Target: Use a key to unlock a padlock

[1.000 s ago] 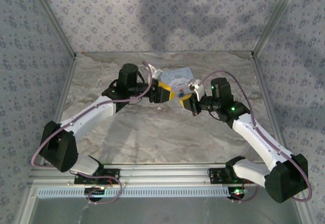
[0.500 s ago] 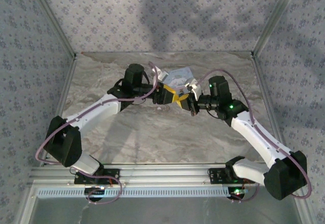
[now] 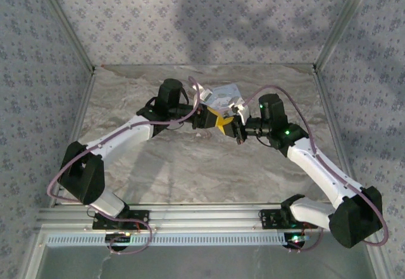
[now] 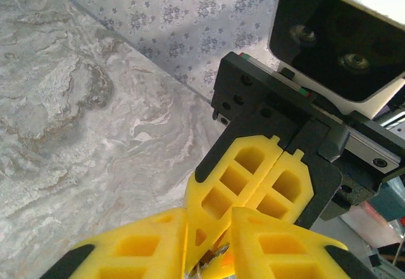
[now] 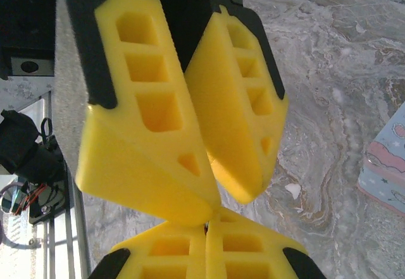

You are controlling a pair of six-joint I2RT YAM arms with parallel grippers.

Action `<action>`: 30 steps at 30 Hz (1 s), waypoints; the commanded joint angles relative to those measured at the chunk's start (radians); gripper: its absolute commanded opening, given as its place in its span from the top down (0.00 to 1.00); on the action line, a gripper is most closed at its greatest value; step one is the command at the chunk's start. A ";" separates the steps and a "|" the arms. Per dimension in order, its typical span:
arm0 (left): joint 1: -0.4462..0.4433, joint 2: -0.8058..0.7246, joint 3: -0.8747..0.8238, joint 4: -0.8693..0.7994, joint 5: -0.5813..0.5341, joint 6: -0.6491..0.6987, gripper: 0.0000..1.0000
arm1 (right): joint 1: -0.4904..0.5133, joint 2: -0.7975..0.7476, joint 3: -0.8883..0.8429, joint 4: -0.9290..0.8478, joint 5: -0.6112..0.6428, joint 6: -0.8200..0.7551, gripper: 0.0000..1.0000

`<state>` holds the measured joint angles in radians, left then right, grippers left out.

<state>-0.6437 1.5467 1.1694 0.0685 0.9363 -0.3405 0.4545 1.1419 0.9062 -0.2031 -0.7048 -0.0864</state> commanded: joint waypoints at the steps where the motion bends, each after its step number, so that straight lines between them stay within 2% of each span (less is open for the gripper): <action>1: -0.008 0.006 0.028 -0.007 0.035 0.017 0.79 | 0.006 0.008 0.026 0.036 -0.025 0.032 1.00; 8: -0.008 -0.004 0.026 -0.009 0.032 0.024 1.00 | -0.004 0.013 0.025 0.049 -0.041 0.062 1.00; 10: -0.009 -0.016 0.020 0.007 0.016 0.020 1.00 | -0.016 0.010 0.020 0.048 -0.056 0.076 0.96; 16: -0.009 -0.055 -0.018 0.109 -0.052 -0.025 1.00 | -0.089 -0.029 -0.035 0.135 -0.140 0.162 0.70; 21: -0.009 -0.074 -0.030 0.138 -0.096 -0.039 1.00 | -0.122 -0.054 -0.080 0.260 -0.201 0.262 0.59; 25: -0.008 -0.082 -0.032 0.149 -0.107 -0.045 1.00 | -0.120 -0.038 -0.082 0.302 -0.218 0.299 0.55; 30: -0.008 -0.086 -0.035 0.152 -0.109 -0.045 1.00 | -0.100 -0.004 -0.079 0.331 -0.218 0.318 0.55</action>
<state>-0.6445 1.4906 1.1500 0.1852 0.8330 -0.3790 0.3424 1.1206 0.8288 0.0788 -0.8921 0.1947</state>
